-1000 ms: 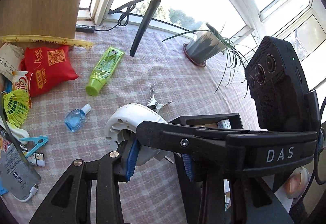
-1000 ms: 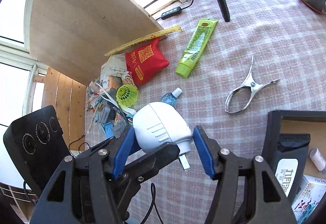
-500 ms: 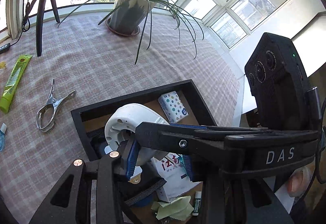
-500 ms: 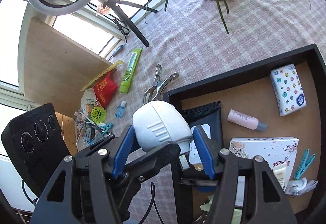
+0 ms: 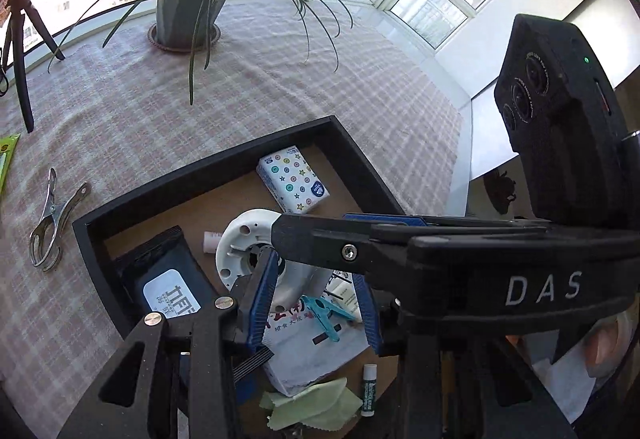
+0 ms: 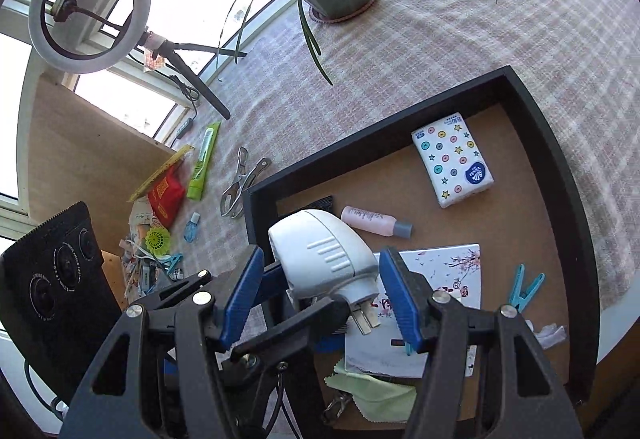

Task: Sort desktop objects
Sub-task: 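Carry the white plug-in device into the black tray and open the right tool, then move both tools back to the pile toward the blue eye-drop bottle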

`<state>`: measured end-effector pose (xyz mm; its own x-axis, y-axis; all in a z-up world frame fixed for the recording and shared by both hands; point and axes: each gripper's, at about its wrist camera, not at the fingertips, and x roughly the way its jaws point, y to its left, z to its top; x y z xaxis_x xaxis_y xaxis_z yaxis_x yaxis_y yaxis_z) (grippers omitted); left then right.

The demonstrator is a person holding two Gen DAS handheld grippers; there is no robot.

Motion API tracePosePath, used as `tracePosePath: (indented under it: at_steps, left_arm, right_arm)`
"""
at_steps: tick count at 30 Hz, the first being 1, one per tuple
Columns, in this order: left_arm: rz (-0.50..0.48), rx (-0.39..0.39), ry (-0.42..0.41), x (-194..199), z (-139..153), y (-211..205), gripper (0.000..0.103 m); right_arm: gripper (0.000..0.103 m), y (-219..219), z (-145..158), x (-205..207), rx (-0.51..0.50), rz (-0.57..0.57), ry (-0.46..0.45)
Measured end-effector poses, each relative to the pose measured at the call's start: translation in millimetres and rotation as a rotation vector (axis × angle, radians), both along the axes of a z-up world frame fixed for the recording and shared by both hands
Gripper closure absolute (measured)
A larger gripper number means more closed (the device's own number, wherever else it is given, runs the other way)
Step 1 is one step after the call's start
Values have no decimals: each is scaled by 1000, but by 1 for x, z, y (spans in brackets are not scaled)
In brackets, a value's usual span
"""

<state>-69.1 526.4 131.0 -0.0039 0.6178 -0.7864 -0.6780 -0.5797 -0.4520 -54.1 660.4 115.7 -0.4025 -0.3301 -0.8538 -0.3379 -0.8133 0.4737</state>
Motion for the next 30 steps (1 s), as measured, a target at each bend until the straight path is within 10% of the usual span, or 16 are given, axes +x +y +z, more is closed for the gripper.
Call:
tracePosePath:
  at_steps: [30]
  left_arm:
    - [363, -312, 100, -100, -34, -241, 55]
  right_arm:
    - [43, -167, 1, -80, 80, 340, 9]
